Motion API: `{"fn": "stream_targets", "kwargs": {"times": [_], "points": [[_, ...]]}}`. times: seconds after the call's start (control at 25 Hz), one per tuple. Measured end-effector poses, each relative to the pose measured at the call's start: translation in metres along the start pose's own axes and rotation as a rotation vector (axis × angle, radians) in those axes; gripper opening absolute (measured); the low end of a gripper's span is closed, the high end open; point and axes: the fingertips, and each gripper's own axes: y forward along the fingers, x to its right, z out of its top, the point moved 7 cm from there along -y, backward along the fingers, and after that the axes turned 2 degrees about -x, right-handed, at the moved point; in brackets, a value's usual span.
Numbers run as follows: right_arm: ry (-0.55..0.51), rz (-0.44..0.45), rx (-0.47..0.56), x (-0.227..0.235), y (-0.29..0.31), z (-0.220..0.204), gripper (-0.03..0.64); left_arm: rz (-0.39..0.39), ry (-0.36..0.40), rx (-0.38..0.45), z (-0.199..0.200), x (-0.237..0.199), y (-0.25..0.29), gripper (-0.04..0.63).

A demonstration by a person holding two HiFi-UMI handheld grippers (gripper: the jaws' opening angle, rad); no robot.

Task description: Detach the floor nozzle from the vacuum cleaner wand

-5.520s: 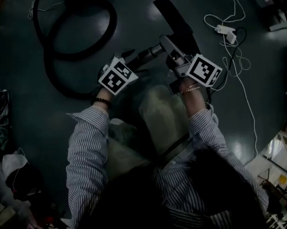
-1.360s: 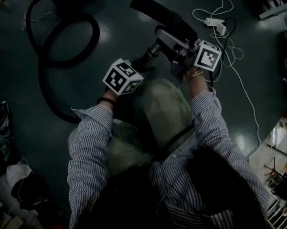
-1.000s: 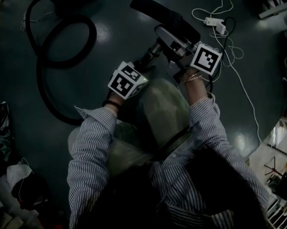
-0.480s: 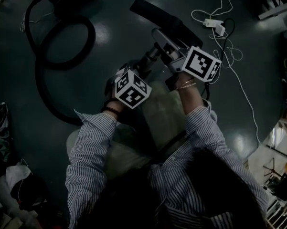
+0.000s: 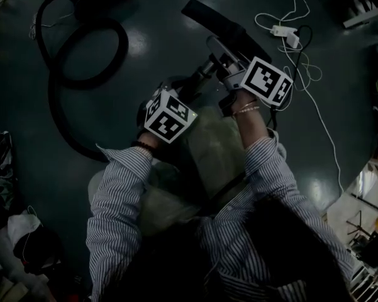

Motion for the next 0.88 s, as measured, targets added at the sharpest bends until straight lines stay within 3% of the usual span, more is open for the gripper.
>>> {"fn": "stream_targets", "kwargs": {"times": [0.2, 0.44, 0.56, 0.68, 0.88], "points": [[0.017, -0.057, 0.019, 0.006, 0.0, -0.003, 0.155, 0.024, 0.005, -0.031, -0.002, 0.002, 0.007, 0.209], [0.008, -0.052, 0.012, 0.002, 0.003, -0.002, 0.155, 0.065, -0.008, -0.042, -0.004, 0.002, 0.011, 0.19], [0.001, -0.035, 0.009, 0.0, 0.004, -0.001, 0.155, 0.039, -0.069, -0.023, -0.004, 0.0, 0.01, 0.17], [-0.066, 0.114, 0.007, -0.008, 0.005, 0.004, 0.153, -0.027, -0.124, 0.046, -0.003, -0.005, 0.005, 0.16], [-0.171, 0.395, -0.049, -0.022, -0.002, 0.016, 0.15, -0.165, -0.137, 0.161, 0.002, -0.005, -0.002, 0.155]]}}
